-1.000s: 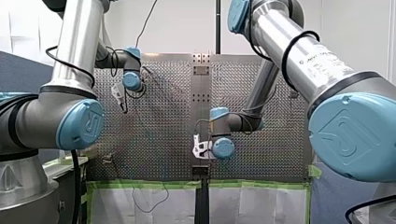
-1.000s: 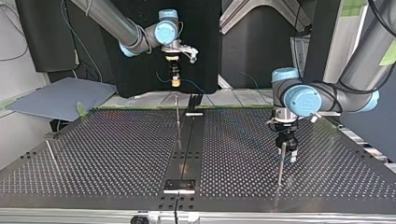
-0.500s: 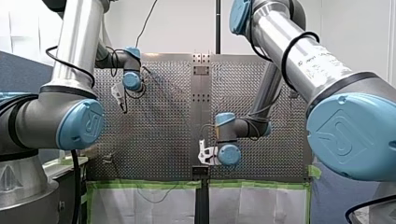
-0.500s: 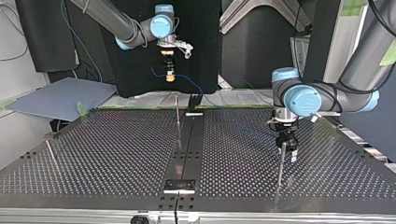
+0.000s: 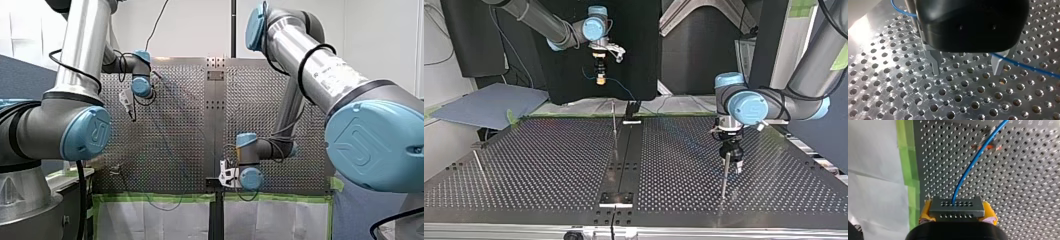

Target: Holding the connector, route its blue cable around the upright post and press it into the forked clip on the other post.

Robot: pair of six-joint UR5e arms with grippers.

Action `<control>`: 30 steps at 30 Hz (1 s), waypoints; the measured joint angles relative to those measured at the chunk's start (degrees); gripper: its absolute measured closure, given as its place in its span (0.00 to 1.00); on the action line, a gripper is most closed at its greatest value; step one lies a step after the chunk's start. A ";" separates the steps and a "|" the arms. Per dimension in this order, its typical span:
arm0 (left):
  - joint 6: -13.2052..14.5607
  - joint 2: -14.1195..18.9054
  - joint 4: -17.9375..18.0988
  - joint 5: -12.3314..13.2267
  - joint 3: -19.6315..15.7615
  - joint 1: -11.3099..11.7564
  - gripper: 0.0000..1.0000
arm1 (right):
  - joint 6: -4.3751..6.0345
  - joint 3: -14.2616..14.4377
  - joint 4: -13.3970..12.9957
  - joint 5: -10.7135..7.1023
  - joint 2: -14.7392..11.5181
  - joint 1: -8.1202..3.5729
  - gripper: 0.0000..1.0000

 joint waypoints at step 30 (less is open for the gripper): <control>0.19 0.00 0.00 -0.17 0.00 0.01 0.00 | 2.45 -3.54 -14.65 0.02 14.99 -4.82 1.00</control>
